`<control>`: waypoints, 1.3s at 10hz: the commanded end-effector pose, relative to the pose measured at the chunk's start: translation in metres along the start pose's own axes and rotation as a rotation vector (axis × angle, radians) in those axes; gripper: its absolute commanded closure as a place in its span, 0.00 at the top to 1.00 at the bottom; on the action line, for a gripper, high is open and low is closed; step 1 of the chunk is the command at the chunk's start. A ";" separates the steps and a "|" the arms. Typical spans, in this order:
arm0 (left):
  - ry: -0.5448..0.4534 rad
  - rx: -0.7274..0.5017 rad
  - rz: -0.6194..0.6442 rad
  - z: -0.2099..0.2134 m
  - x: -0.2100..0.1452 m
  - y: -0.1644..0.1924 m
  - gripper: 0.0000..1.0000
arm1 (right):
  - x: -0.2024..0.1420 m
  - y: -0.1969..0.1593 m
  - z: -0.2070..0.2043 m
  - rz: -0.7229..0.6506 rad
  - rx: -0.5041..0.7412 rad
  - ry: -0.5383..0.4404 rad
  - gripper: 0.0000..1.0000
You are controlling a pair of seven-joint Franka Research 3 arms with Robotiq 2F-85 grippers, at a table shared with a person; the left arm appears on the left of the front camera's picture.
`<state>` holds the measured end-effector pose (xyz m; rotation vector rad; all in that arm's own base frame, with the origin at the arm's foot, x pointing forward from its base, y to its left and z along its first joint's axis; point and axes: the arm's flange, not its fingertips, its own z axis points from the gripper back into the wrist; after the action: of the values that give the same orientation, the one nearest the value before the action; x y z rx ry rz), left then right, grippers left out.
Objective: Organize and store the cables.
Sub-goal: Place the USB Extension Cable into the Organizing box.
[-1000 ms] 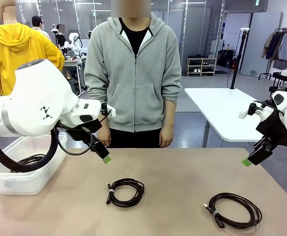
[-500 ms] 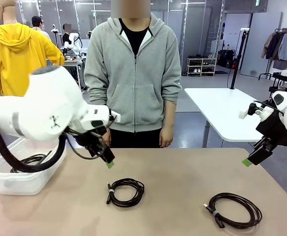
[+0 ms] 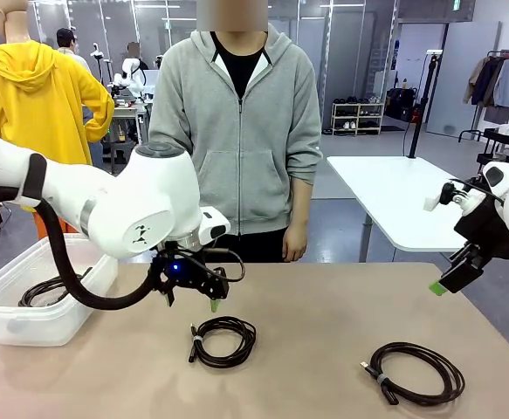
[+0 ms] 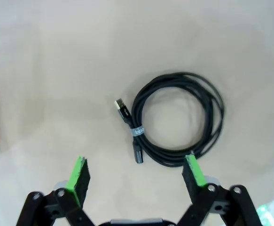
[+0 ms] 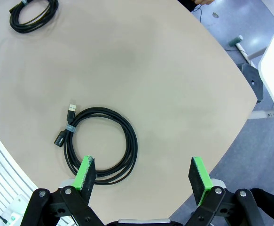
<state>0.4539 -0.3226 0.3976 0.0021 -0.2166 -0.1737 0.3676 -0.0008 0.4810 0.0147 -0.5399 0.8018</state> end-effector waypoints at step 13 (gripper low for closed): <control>0.087 -0.002 0.194 -0.096 0.009 0.003 0.64 | -0.001 0.000 0.001 -0.024 0.006 0.001 1.00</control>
<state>0.4795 -0.3189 0.3049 -0.0071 -0.1199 0.0212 0.3676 -0.0008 0.4810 0.0148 -0.5398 0.8018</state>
